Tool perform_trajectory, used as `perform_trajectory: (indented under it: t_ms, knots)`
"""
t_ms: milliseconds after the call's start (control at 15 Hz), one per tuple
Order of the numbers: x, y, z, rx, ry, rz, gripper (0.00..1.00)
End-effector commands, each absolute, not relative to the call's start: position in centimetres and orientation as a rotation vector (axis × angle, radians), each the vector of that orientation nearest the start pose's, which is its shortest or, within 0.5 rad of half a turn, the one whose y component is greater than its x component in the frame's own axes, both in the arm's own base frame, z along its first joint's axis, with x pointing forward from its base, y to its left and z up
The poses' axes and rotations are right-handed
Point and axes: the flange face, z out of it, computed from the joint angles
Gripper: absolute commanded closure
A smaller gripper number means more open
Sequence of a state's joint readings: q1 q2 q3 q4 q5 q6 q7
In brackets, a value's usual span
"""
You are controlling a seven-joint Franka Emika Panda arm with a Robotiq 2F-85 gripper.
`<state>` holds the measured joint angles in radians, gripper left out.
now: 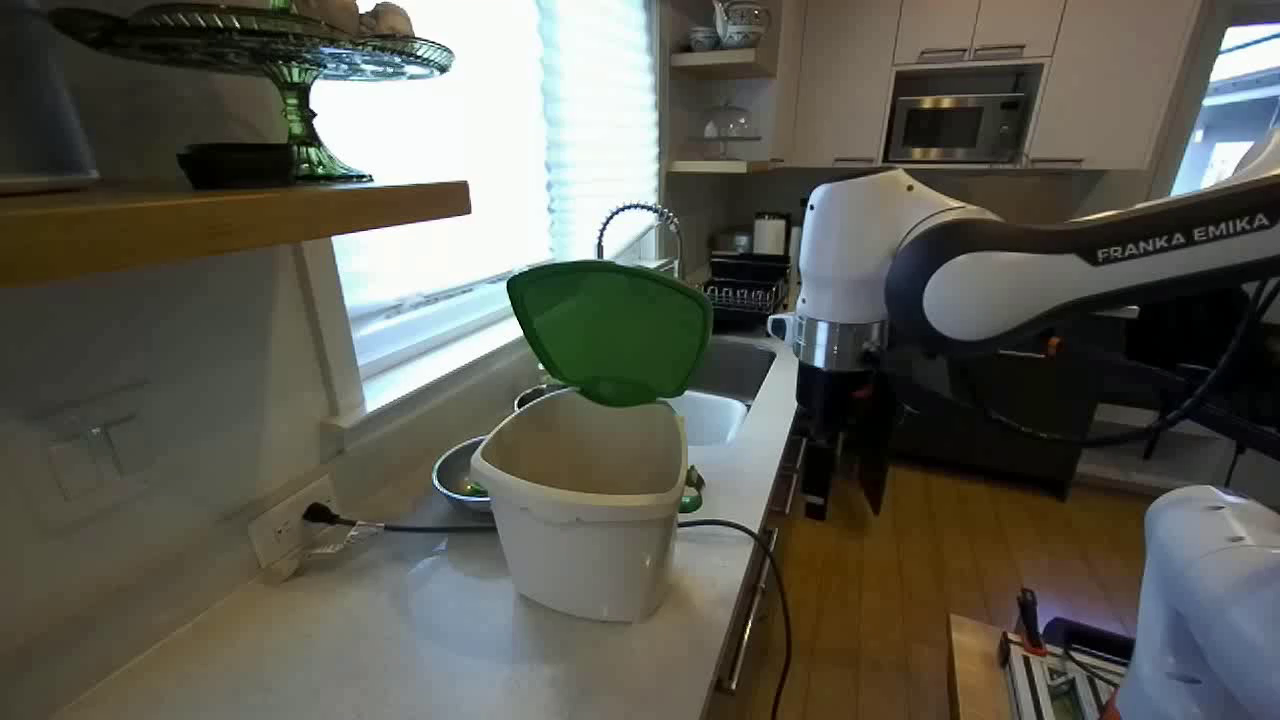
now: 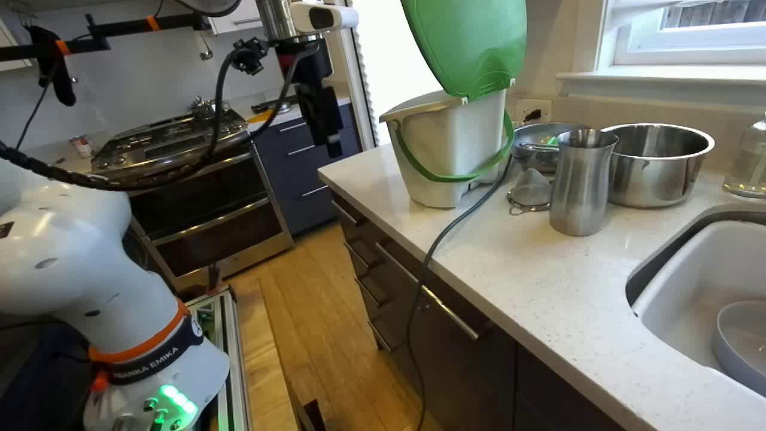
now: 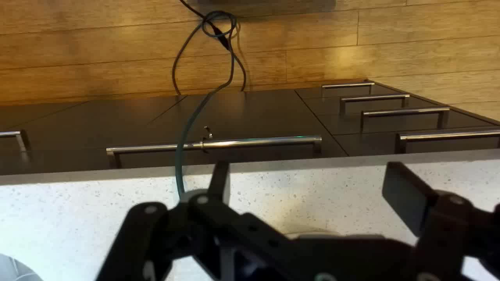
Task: Close the bin
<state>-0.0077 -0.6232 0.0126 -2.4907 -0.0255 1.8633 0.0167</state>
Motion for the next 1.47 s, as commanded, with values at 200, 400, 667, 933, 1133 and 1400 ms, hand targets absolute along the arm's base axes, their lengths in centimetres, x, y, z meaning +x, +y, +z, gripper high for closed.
perform_trajectory:
  t_ms: [200,400,667,933,1133,1400]
  knots:
    - [36.2,0.0,49.8,-3.173,0.011,0.007,0.0]
    - [36.2,0.0,49.8,-3.173,0.011,0.007,0.0]
    - [36.2,-0.1,50.1,-3.185,0.009,-0.012,0.0]
    - [36.6,-0.6,52.6,-3.198,0.005,-0.123,0.0]
    - [37.2,-0.4,55.2,-3.208,0.008,-0.232,0.0]
    - [37.8,-0.2,58.9,-3.187,-0.009,-0.403,0.0]
